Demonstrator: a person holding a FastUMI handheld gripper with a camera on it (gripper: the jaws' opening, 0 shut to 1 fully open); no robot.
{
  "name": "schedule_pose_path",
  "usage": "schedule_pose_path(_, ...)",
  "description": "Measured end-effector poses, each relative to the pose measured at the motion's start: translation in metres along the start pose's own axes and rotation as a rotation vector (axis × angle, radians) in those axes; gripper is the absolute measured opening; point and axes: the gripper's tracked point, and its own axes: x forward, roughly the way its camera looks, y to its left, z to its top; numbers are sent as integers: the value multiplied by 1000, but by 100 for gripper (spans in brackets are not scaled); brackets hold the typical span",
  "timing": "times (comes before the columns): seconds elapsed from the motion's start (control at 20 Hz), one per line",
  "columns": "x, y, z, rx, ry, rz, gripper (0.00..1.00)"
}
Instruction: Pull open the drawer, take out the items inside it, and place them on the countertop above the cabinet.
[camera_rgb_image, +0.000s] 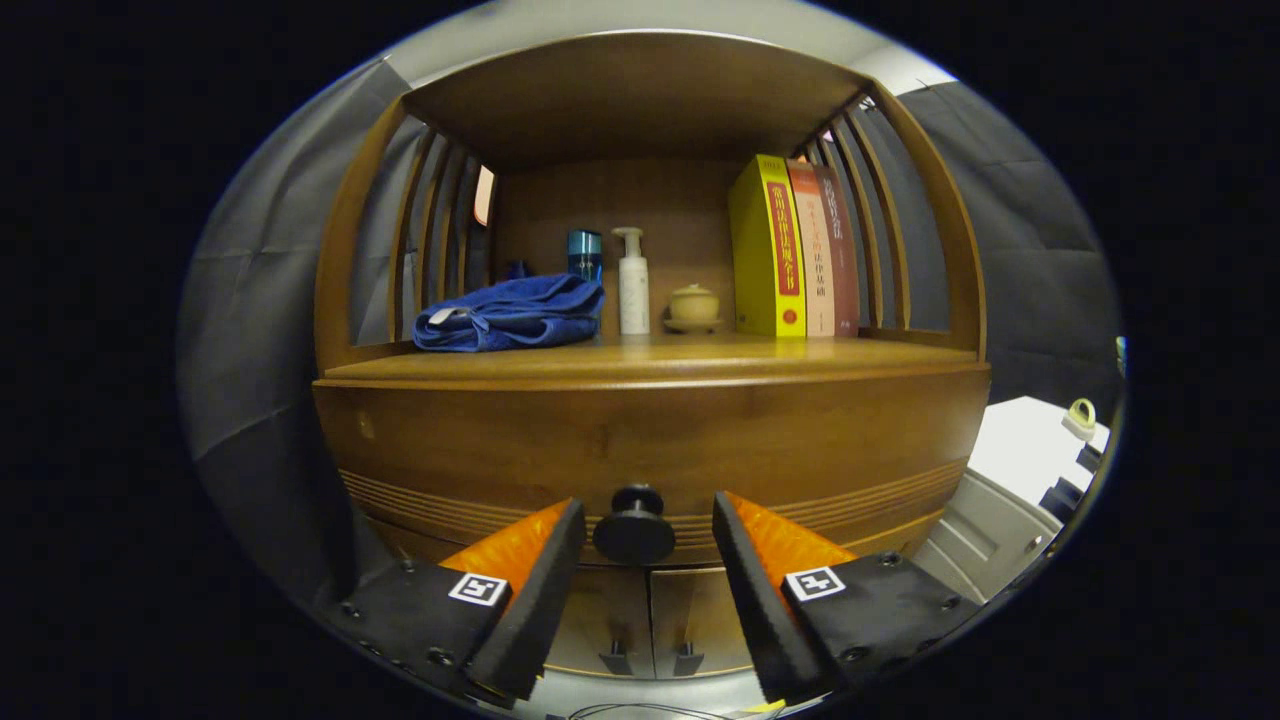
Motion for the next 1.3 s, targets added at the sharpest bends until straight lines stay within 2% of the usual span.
schedule_pose_path(0.2, 7, 8, -7, 27, 13, 22, 72)
schedule_pose_path(0.4, 5, 10, -7, -10, 16, 6, 52)
schedule_pose_path(0.55, 2, 9, -10, -4, 32, -19, 42)
schedule_pose_path(0.7, -1, 9, -10, -17, 27, -21, 38)
schedule_pose_path(1.3, -97, 11, -25, -8, 34, -31, 38)
